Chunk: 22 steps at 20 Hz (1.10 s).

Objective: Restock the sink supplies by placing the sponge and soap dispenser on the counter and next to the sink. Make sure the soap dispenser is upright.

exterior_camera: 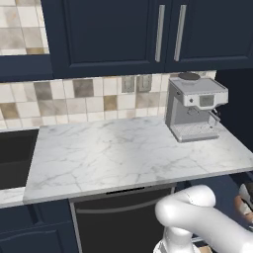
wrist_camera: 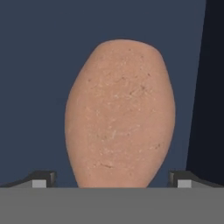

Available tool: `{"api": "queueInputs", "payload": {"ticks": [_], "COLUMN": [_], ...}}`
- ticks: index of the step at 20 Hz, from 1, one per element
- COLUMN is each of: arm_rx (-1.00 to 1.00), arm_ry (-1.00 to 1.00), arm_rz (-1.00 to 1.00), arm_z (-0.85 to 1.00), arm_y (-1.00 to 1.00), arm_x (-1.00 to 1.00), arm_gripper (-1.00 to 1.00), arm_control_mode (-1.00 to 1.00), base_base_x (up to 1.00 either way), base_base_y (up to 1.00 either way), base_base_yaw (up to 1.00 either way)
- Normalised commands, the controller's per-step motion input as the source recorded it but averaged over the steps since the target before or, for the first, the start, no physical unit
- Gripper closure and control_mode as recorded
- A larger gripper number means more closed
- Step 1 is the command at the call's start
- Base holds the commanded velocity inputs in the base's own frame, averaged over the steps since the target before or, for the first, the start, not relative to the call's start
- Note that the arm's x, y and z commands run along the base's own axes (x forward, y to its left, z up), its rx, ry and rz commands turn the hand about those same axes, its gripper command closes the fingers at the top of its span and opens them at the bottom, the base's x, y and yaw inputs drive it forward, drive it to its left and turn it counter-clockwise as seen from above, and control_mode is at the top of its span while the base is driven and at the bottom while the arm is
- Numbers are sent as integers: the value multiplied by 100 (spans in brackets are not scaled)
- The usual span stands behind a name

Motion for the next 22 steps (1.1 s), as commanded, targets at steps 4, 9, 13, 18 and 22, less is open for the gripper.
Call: {"api": "queueInputs", "payload": {"ticks": [4, 9, 13, 18, 22], "arm_rx": [6, 1, 0, 0, 0], "arm_ry": [-6, -10, 0, 8, 6], "arm_rz": [-11, -15, -8, 0, 1], "arm_z": [31, 46, -1, -24, -32], "arm_y": [7, 4, 6, 0, 0], "arm_x": [-54, -22, -11, 4, 2], "arm_gripper": [-100, -100, -100, -100, -100], "arm_control_mode": [-100, -100, -100, -100, -100], "base_base_x": [0, 0, 0, 0, 0], "base_base_y": [0, 0, 0, 0, 0], "base_base_yaw": [0, 0, 0, 0, 0]}}
